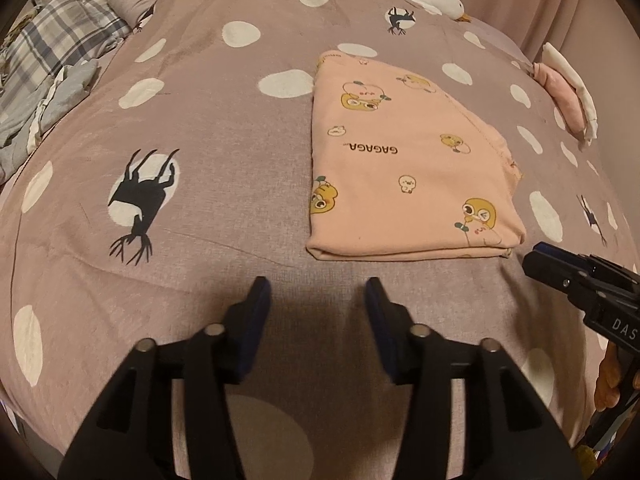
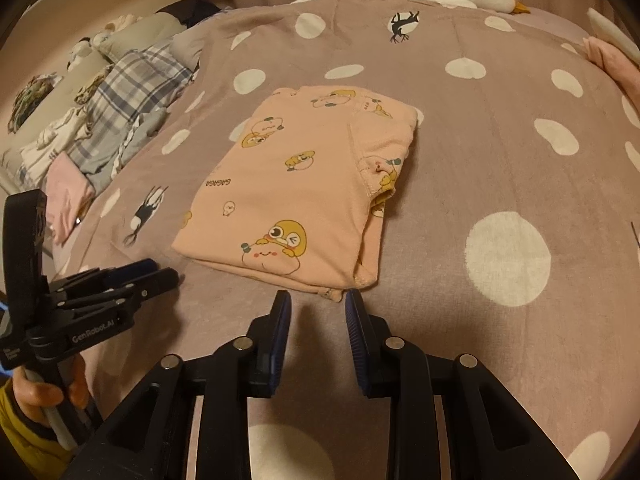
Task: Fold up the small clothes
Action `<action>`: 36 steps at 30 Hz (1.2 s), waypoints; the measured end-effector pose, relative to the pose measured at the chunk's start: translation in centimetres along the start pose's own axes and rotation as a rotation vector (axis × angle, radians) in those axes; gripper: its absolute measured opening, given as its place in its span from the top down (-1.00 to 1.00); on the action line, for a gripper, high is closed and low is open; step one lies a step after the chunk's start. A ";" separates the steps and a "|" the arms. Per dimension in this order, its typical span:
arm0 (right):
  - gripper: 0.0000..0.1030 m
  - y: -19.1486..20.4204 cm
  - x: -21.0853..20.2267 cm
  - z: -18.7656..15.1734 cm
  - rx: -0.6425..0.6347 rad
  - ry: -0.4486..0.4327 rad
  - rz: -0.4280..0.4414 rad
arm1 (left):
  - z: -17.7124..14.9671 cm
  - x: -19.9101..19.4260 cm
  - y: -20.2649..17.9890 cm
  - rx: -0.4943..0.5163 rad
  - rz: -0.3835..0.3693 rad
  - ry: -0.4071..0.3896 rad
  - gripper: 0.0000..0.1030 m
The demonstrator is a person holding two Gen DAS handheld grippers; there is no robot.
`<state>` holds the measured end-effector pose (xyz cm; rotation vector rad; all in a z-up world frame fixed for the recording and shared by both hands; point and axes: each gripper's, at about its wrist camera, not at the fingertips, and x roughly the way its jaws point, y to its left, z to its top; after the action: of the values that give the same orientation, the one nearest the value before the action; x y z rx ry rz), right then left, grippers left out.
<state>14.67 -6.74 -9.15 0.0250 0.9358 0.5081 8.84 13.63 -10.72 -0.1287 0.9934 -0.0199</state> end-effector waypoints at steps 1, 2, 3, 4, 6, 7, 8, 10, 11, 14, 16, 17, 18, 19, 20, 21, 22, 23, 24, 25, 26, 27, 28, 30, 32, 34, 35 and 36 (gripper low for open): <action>0.34 0.1 -0.1 0.0 -0.001 -0.003 -0.006 | 0.0 -0.1 0.0 -0.004 0.000 -0.002 -0.04; 0.25 0.2 -0.2 0.0 -0.003 -0.006 -0.014 | 0.0 -0.2 0.1 -0.007 -0.002 -0.004 -0.05; 0.17 0.2 -0.3 0.0 -0.003 -0.009 -0.018 | 0.1 -0.4 0.0 -0.010 -0.005 -0.005 -0.09; 0.13 0.3 -0.4 -0.1 -0.002 -0.012 -0.020 | 0.1 -0.6 0.0 -0.012 -0.006 -0.007 -0.12; 0.05 0.3 -0.8 -0.1 0.001 -0.020 -0.019 | 0.1 -1.0 -0.1 -0.013 -0.006 -0.017 -0.29; 0.04 0.3 -0.9 -0.1 0.001 -0.024 -0.021 | 0.1 -1.2 -0.2 -0.013 -0.007 -0.021 -0.32; 0.01 0.4 -1.1 -0.1 0.001 -0.028 -0.025 | 0.2 -1.4 -0.3 -0.013 -0.007 -0.026 -0.39; -0.03 0.4 -1.5 -0.2 0.000 -0.038 -0.032 | 0.3 -1.8 -0.4 -0.013 -0.007 -0.035 -0.44; -0.06 0.5 -1.8 -0.2 0.000 -0.042 -0.036 | 0.4 -2.0 -0.5 -0.014 -0.008 -0.037 -0.47; -0.19 0.7 -2.8 -0.3 -0.005 -0.067 -0.049 | 0.5 -2.7 -0.6 -0.023 -0.006 -0.044 -0.60; -0.26 0.9 -3.4 -0.3 -0.015 -0.085 -0.059 | 0.6 -3.6 -0.8 -0.027 -0.007 -0.061 -0.63; -0.29 1.1 -4.0 -0.3 -0.025 -0.102 -0.065 | 0.7 -4.0 -0.9 -0.028 -0.006 -0.068 -0.65; -0.36 1.3 -4.5 -0.3 -0.030 -0.112 -0.069 | 0.7 -4.4 -1.0 -0.027 -0.005 -0.074 -0.66; -0.41 1.4 -4.8 -0.3 -0.034 -0.122 -0.073 | 0.8 -4.8 -1.2 -0.026 -0.005 -0.082 -0.67; -0.49 1.4 -5.1 -0.3 -0.034 -0.132 -0.080 | 0.9 -5.3 -1.3 -0.026 0.000 -0.092 -0.70; -0.51 1.4 -5.5 -0.3 -0.032 -0.143 -0.086 | 0.9 -5.7 -1.5 -0.026 0.006 -0.100 -0.74; -0.51 1.4 -5.8 -0.2 -0.028 -0.147 -0.086 | 0.9 -6.2 -1.7 -0.027 0.010 -0.107 -0.76; -0.51 1.4 -6.0 -0.2 -0.023 -0.150 -0.085 | 1.0 -6.6 -1.8 -0.027 0.010 -0.112 -0.79; -0.51 1.4 -6.4 -0.2 -0.017 -0.154 -0.081 | 0.9 -7.0 -1.9 -0.028 0.010 -0.115 -0.83; -0.51 1.4 -6.6 -0.2 -0.015 -0.158 -0.080 | 0.9 -7.4 -2.1 -0.028 0.011 -0.121 -0.84; -0.51 1.5 -6.8 -0.2 -0.016 -0.163 -0.082 | 0.9 -7.8 -2.2 -0.025 0.013 -0.126 -0.89; -0.54 1.6 -7.2 -0.2 -0.019 -0.170 -0.088 | 0.9 -8.2 -2.5 -0.021 0.021 -0.132 -0.94; -0.57 1.6 -7.4 -0.2 -0.022 -0.176 -0.091 | 0.9 -8.6 -2.6 -0.018 0.030 -0.136 -0.97; -0.73 1.8 -8.0 -0.3 -0.024 -0.188 -0.087 | 0.9 -9.3 -3.0 -0.011 0.034 -0.149 -0.99; -0.82 1.9 -8.5 -0.3 -0.024 -0.198 -0.082 | 0.9 -10.0 -3.3 -0.008 0.029 -0.156 -0.99; -0.84 2.1 -9.3 -0.4 -0.022 -0.217 -0.085 | 0.9 -10.6 -3.5 -0.008 0.022 -0.160 -0.99; -0.87 2.2 -9.6 -0.3 -0.022 -0.225 -0.085 | 0.9 -10.9 -3.6 -0.012 0.022 -0.164 -0.99; -0.95 2.3 -9.9 -0.3 -0.022 -0.234 -0.083 | 0.9 -11.2 -3.6 -0.014 0.023 -0.165 -0.99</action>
<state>8.69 -8.98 -1.20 0.0248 0.6996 0.4284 3.62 10.97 -0.52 -0.1299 0.8302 0.0189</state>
